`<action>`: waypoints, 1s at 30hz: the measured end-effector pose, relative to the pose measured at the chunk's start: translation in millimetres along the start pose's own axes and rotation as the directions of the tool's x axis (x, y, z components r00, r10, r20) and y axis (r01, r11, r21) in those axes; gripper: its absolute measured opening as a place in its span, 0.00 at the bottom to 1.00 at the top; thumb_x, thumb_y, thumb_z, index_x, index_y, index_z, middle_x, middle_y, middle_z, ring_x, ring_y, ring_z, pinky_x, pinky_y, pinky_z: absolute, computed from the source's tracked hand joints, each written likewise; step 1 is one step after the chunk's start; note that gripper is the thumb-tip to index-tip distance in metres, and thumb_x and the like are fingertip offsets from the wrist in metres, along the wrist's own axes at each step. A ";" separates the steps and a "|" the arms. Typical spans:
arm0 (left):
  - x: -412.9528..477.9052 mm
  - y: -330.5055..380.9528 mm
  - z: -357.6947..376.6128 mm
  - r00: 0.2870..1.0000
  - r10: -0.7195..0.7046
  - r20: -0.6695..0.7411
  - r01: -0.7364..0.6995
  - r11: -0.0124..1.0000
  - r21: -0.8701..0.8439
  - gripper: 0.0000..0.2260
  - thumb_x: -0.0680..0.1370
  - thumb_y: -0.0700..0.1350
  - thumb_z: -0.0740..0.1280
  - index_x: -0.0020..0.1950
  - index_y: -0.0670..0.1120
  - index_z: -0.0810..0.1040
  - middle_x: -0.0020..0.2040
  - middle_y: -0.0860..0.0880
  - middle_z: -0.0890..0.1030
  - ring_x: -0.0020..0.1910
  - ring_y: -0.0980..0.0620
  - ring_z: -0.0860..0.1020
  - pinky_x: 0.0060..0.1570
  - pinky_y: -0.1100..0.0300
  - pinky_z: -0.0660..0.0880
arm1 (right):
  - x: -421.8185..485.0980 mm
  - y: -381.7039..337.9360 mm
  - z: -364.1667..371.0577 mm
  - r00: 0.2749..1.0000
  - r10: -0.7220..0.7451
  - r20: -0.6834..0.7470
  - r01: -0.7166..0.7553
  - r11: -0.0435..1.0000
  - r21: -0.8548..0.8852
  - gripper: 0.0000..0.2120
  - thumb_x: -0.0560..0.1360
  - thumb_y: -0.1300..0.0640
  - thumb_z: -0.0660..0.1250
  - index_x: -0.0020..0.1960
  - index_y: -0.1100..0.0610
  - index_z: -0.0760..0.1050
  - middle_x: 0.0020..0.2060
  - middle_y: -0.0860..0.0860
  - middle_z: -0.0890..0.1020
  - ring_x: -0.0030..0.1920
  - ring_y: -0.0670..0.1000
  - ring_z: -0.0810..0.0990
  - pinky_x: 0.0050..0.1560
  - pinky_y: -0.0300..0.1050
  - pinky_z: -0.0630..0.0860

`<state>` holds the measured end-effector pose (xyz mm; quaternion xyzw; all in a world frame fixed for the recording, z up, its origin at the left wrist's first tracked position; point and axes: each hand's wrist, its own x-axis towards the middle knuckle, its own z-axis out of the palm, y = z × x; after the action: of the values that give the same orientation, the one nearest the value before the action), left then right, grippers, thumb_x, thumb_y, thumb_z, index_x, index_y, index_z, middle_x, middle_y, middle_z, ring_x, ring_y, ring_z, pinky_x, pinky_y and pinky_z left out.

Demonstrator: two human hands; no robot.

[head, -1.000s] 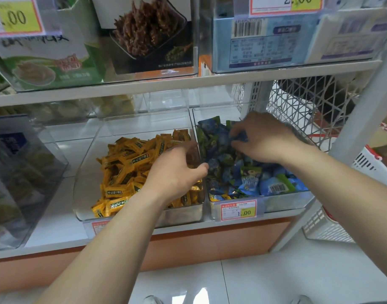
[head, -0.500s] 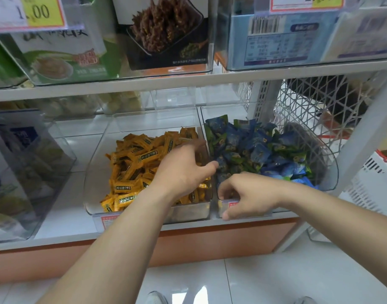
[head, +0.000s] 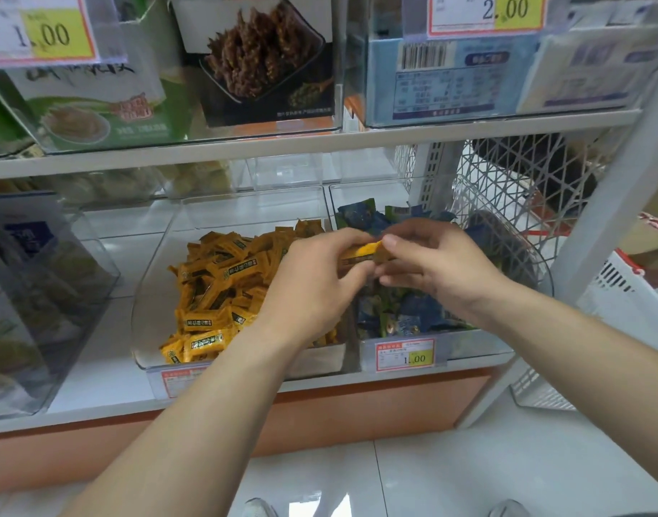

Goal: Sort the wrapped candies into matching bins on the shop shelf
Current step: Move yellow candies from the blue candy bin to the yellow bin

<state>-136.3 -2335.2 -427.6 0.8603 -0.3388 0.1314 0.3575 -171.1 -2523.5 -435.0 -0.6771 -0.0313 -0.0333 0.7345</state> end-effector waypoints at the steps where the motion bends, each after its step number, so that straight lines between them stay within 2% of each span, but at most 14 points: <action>1: -0.1 -3.0 -0.5 0.999 -0.028 -0.016 0.028 0.999 0.018 0.11 0.77 0.50 0.70 0.59 0.53 0.81 0.50 0.59 0.82 0.49 0.59 0.79 0.51 0.58 0.77 | 1.3 2.9 -0.6 1.000 0.019 -0.002 -0.019 0.992 -0.127 0.04 0.79 0.55 0.68 0.52 0.56 0.78 0.45 0.55 0.86 0.44 0.54 0.86 0.43 0.45 0.81; 3: -1.2 -10.7 -1.2 0.995 -0.092 -0.024 0.093 0.995 0.046 0.12 0.77 0.51 0.71 0.60 0.53 0.81 0.48 0.60 0.80 0.47 0.60 0.78 0.49 0.63 0.76 | 1.7 11.2 -5.7 0.986 0.099 0.138 -0.015 0.861 -0.508 0.07 0.83 0.55 0.61 0.53 0.49 0.78 0.48 0.47 0.86 0.49 0.46 0.84 0.52 0.45 0.78; 5: -2.3 -16.6 -0.9 0.990 -0.136 -0.024 0.137 0.989 0.047 0.13 0.77 0.52 0.71 0.61 0.53 0.81 0.47 0.61 0.78 0.46 0.61 0.76 0.48 0.65 0.75 | 0.1 19.5 -8.7 0.889 0.324 0.324 0.055 0.627 -0.777 0.12 0.84 0.54 0.58 0.55 0.43 0.80 0.54 0.40 0.84 0.56 0.41 0.80 0.62 0.43 0.73; 6: -2.8 -18.3 -0.6 0.989 -0.148 -0.023 0.149 0.988 0.038 0.14 0.77 0.52 0.71 0.62 0.53 0.81 0.47 0.61 0.77 0.47 0.61 0.76 0.49 0.65 0.75 | -0.3 22.5 -10.4 0.836 0.434 0.335 0.076 0.513 -0.855 0.13 0.83 0.53 0.58 0.56 0.45 0.81 0.56 0.40 0.83 0.58 0.42 0.79 0.64 0.44 0.72; 8: -3.3 -19.7 -0.2 0.986 -0.165 -0.015 0.165 0.986 0.007 0.14 0.77 0.52 0.71 0.61 0.53 0.81 0.47 0.62 0.77 0.47 0.60 0.78 0.49 0.64 0.77 | 2.3 24.4 -16.4 0.799 0.532 0.281 0.144 0.283 -0.948 0.16 0.80 0.49 0.57 0.53 0.51 0.83 0.56 0.47 0.84 0.55 0.49 0.80 0.60 0.50 0.75; 11: -3.2 -21.6 -0.1 0.984 -0.179 -0.007 0.178 0.984 -0.013 0.13 0.77 0.53 0.71 0.61 0.54 0.81 0.46 0.62 0.77 0.47 0.61 0.78 0.48 0.66 0.77 | 9.6 20.1 -29.4 0.845 0.499 0.191 0.183 0.066 -0.981 0.15 0.75 0.48 0.61 0.42 0.56 0.81 0.39 0.54 0.84 0.38 0.54 0.78 0.39 0.48 0.76; 13: -2.8 -22.3 -0.1 0.984 -0.181 -0.002 0.181 0.983 -0.017 0.13 0.77 0.53 0.70 0.60 0.54 0.81 0.46 0.63 0.77 0.47 0.62 0.77 0.47 0.69 0.75 | 12.5 18.2 -36.0 0.865 0.474 0.164 0.180 0.012 -0.984 0.15 0.76 0.47 0.65 0.34 0.54 0.79 0.30 0.51 0.80 0.30 0.50 0.73 0.32 0.45 0.69; 15: -2.6 -22.4 0.4 0.984 -0.180 0.006 0.180 0.983 -0.026 0.13 0.77 0.52 0.70 0.60 0.54 0.81 0.46 0.63 0.77 0.47 0.62 0.77 0.46 0.71 0.73 | 14.3 21.5 -37.8 0.879 0.453 0.148 0.174 -0.015 -0.985 0.19 0.76 0.42 0.69 0.31 0.49 0.75 0.26 0.46 0.77 0.29 0.46 0.74 0.31 0.43 0.68; 17: -2.9 -22.4 0.5 0.984 -0.177 0.012 0.177 0.984 -0.033 0.12 0.77 0.52 0.70 0.61 0.54 0.80 0.47 0.62 0.78 0.47 0.62 0.77 0.46 0.72 0.73 | 17.6 27.4 -36.9 0.887 0.432 0.161 0.180 -0.001 -0.984 0.13 0.75 0.40 0.70 0.36 0.46 0.78 0.30 0.41 0.78 0.34 0.43 0.76 0.33 0.41 0.70; 19: -3.2 -22.2 0.7 0.984 -0.176 0.012 0.176 0.984 -0.039 0.12 0.77 0.52 0.70 0.61 0.54 0.80 0.47 0.62 0.78 0.48 0.62 0.77 0.46 0.73 0.72 | 20.8 31.5 -33.5 0.881 0.440 0.173 0.176 0.033 -0.984 0.07 0.75 0.42 0.71 0.49 0.43 0.83 0.38 0.38 0.80 0.40 0.42 0.79 0.37 0.40 0.72; 22: -3.3 -21.9 1.0 0.984 -0.177 0.009 0.177 0.983 -0.043 0.12 0.77 0.51 0.70 0.60 0.54 0.81 0.47 0.62 0.78 0.47 0.62 0.77 0.45 0.74 0.71 | 25.5 35.4 -28.6 0.852 0.499 0.161 0.163 0.041 -0.986 0.13 0.76 0.43 0.70 0.58 0.45 0.83 0.49 0.40 0.85 0.48 0.45 0.81 0.46 0.42 0.79; 25: -3.3 -21.2 1.8 0.983 -0.181 0.008 0.181 0.982 -0.053 0.12 0.77 0.51 0.70 0.60 0.53 0.81 0.47 0.62 0.79 0.47 0.62 0.78 0.45 0.73 0.71 | 30.1 39.7 -21.9 0.795 0.587 0.155 0.145 0.064 -0.987 0.20 0.76 0.43 0.70 0.66 0.45 0.78 0.58 0.42 0.83 0.55 0.47 0.81 0.55 0.43 0.79; 28: -3.9 -20.6 3.5 0.984 -0.175 0.006 0.175 0.983 -0.055 0.12 0.77 0.50 0.70 0.60 0.52 0.81 0.47 0.61 0.79 0.46 0.62 0.78 0.45 0.73 0.71 | 35.9 45.4 -15.6 0.770 0.629 0.110 0.127 0.018 -0.992 0.23 0.75 0.43 0.71 0.69 0.47 0.76 0.62 0.46 0.81 0.58 0.51 0.80 0.57 0.45 0.78; 30: -4.3 -20.6 4.0 0.985 -0.174 0.003 0.174 0.983 -0.056 0.12 0.77 0.50 0.69 0.60 0.52 0.81 0.47 0.62 0.78 0.45 0.64 0.77 0.43 0.76 0.69 | 37.2 48.5 -14.3 0.789 0.605 0.107 0.146 -0.016 -0.989 0.19 0.74 0.44 0.71 0.64 0.46 0.78 0.57 0.46 0.82 0.54 0.52 0.80 0.51 0.45 0.79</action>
<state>-125.6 -2325.3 -443.2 0.8762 -0.2654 0.0907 0.3919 -129.6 -2534.0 -480.9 -0.9595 -0.0769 0.2711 0.0049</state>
